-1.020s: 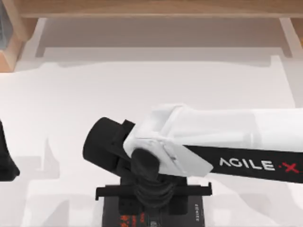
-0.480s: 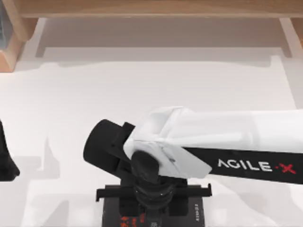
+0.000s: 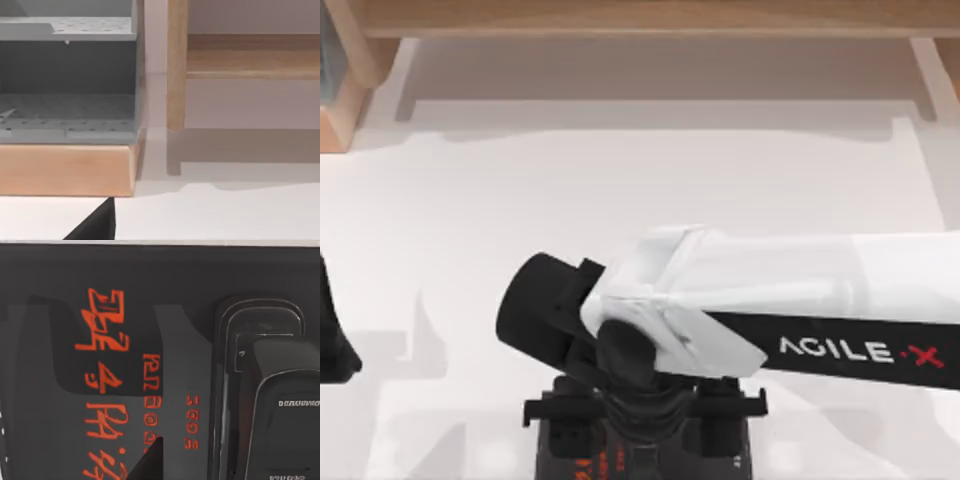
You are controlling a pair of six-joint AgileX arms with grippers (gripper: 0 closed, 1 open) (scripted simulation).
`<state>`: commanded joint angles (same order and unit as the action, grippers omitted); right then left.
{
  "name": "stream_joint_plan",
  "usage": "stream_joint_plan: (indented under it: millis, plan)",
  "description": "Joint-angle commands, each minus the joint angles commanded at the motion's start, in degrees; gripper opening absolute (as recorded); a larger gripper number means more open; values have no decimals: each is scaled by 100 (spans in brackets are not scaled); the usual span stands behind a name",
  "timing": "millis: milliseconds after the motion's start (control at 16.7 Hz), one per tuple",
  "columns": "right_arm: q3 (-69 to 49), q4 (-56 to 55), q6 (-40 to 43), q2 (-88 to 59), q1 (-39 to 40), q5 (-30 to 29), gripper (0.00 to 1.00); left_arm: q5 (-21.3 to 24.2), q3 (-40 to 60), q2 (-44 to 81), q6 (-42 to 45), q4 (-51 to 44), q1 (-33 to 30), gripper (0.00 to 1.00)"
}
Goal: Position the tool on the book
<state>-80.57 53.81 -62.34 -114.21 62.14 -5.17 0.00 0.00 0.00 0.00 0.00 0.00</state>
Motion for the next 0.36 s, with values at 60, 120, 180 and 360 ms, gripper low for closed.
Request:
stream_joint_plan:
  millis: [60,120,180,360]
  plan:
    - [0,0,0,0,0,0,100,0,0,0,0,0,0,100]
    - [0,0,0,0,0,0,100,0,0,0,0,0,0,100]
    - [0,0,0,0,0,0,100,0,0,0,0,0,0,100]
    - [0,0,0,0,0,0,100,0,0,0,0,0,0,100]
